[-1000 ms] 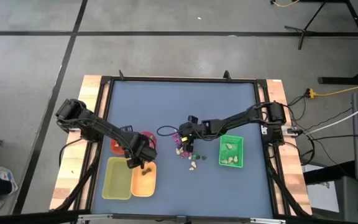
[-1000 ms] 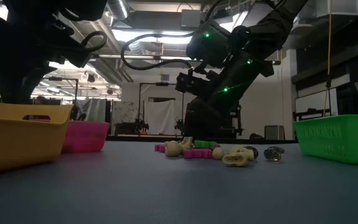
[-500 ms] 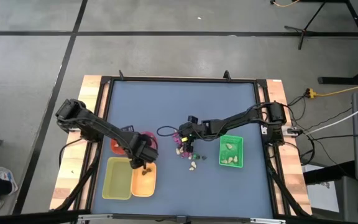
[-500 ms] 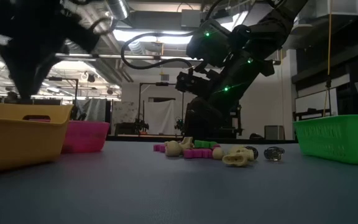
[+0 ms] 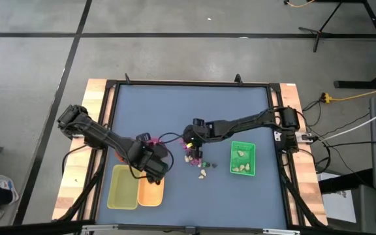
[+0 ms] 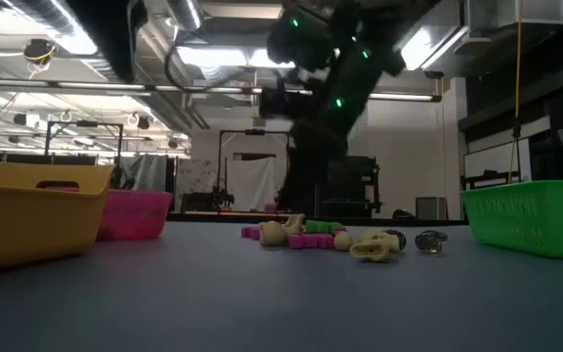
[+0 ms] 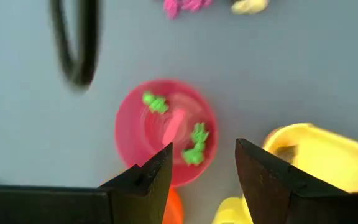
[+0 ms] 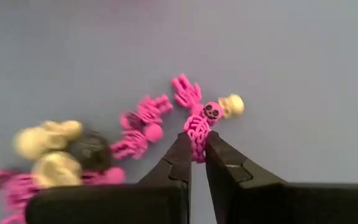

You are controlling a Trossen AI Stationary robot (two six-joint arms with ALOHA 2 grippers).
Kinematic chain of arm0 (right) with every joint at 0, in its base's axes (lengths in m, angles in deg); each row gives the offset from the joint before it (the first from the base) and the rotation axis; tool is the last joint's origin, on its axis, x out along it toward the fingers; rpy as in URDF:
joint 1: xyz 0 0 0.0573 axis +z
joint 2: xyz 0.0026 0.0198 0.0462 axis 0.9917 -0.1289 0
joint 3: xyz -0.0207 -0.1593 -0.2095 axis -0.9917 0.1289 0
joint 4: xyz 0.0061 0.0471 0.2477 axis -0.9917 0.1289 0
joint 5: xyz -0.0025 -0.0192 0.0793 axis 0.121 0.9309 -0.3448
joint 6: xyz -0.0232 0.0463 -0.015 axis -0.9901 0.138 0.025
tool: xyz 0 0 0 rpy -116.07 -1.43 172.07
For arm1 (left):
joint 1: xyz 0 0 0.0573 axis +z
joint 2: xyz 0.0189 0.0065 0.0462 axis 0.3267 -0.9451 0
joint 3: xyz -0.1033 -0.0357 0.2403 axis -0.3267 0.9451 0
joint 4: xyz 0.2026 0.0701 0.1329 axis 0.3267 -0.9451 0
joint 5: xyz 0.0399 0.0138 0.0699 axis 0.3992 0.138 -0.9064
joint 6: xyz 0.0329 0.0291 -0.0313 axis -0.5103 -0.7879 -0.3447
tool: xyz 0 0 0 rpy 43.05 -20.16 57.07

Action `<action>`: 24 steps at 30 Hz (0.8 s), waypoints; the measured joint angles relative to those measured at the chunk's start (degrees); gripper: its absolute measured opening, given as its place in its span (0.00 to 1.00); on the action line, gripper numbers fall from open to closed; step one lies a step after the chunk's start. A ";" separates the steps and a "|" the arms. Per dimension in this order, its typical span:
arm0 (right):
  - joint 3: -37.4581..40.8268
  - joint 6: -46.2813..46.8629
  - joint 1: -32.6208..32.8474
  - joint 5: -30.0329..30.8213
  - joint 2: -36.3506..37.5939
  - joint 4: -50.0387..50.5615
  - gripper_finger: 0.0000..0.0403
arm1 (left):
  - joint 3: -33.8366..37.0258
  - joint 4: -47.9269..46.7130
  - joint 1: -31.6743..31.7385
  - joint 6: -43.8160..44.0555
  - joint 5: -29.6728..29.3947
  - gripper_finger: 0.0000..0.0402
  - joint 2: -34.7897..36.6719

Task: Sort Halloween decoration
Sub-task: Put the pink skeleton toy into the light yellow bin

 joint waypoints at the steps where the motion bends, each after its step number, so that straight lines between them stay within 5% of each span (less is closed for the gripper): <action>1: -1.43 -0.73 0.00 -1.16 0.00 1.19 0.07 | -0.37 1.17 -0.31 -0.92 -0.21 0.39 0.00; 16: -12.48 -1.53 0.04 -34.18 0.04 -1.15 0.07 | -0.70 11.84 -1.97 -5.60 -0.90 0.39 0.02; 24: -12.48 3.80 0.04 -37.66 0.11 -7.07 0.07 | -0.70 12.02 -1.90 -6.59 -3.53 0.39 0.02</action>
